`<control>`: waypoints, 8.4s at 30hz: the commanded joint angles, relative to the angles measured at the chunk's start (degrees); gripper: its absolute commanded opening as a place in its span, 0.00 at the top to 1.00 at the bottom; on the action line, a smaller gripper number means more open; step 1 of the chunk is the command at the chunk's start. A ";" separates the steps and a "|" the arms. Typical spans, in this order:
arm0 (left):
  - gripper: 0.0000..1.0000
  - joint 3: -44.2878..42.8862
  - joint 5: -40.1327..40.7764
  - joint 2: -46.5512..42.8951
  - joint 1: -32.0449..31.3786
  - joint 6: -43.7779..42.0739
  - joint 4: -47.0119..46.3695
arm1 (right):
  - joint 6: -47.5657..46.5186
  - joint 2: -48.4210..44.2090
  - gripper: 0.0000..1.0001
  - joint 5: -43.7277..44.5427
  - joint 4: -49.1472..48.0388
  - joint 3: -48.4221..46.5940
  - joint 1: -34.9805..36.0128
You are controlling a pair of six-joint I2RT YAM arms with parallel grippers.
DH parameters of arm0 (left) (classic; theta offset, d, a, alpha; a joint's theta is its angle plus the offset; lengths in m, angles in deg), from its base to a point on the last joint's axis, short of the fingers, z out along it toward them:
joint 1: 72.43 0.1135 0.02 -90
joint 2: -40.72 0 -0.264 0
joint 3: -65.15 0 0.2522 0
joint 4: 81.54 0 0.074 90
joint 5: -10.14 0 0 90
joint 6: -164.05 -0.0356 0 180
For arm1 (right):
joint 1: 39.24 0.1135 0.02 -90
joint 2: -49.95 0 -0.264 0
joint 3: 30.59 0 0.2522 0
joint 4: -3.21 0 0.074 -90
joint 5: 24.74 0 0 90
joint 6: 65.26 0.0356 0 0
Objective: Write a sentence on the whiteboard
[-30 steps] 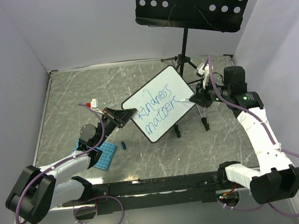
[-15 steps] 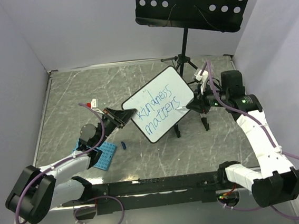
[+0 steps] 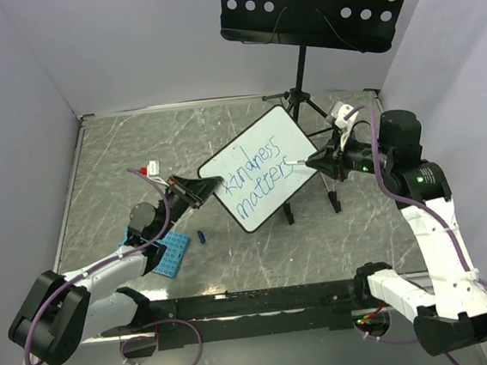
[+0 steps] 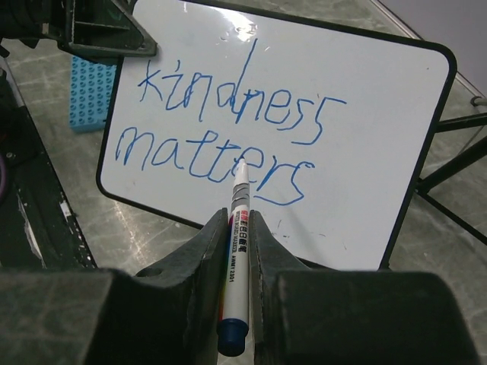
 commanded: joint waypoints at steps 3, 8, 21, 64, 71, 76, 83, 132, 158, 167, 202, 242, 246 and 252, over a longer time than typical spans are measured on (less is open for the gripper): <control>0.99 -0.81 -1.24 -3.88 0.00 0.42 -9.10 | 1.04 -0.73 1.00 0.79 -3.02 1.83 -0.46; 0.99 -0.29 -1.50 -4.24 0.00 0.50 -9.63 | 1.30 -0.56 1.00 0.62 -3.55 1.83 -1.42; 0.99 1.21 -1.85 -5.82 0.26 0.33 -9.89 | 1.83 -0.73 1.00 -0.26 -3.81 2.36 -2.66; 0.99 2.96 -6.95 -9.86 2.81 -0.02 -8.84 | -3.35 0.94 1.00 -0.79 0.14 -0.45 -3.27; 0.99 2.53 -9.50 -10.65 3.78 -0.20 -7.87 | -4.59 0.68 1.00 -0.97 1.11 -1.25 -3.36; 0.99 2.53 -9.77 -11.27 4.04 -0.11 -7.26 | -4.85 0.24 1.00 -0.79 1.81 -1.33 -3.36; 0.99 1.65 -9.85 -11.27 4.30 -0.20 -6.64 | -5.38 -0.64 1.00 -2.38 3.13 -2.21 -3.18; 0.99 -0.29 -4.05 -9.86 4.48 5.60 -6.99 | -13.02 -3.19 1.00 11.69 7.78 7.63 17.65; 0.99 0.59 -5.55 -10.30 4.39 5.25 -6.73 | -8.54 2.61 1.00 14.94 -0.56 3.06 17.47; 0.99 0.42 -5.46 -10.74 4.39 4.72 -5.94 | -8.28 0.94 1.00 17.05 0.40 5.60 16.07; 0.99 -0.29 -5.99 -10.92 4.48 3.93 -4.79 | -7.31 1.64 1.00 16.70 -1.97 4.73 14.75; 0.99 0.59 -6.25 -10.83 4.92 3.76 -5.23 | -7.23 -2.58 1.00 8.88 1.03 2.80 8.25; 0.99 0.59 -6.51 -10.92 4.92 3.93 -5.50 | -6.78 -1.70 1.00 7.65 -0.12 2.88 6.40; 0.99 0.59 -6.34 -11.00 4.83 4.02 -5.67 | -6.78 -1.00 1.00 6.68 -0.12 3.94 5.61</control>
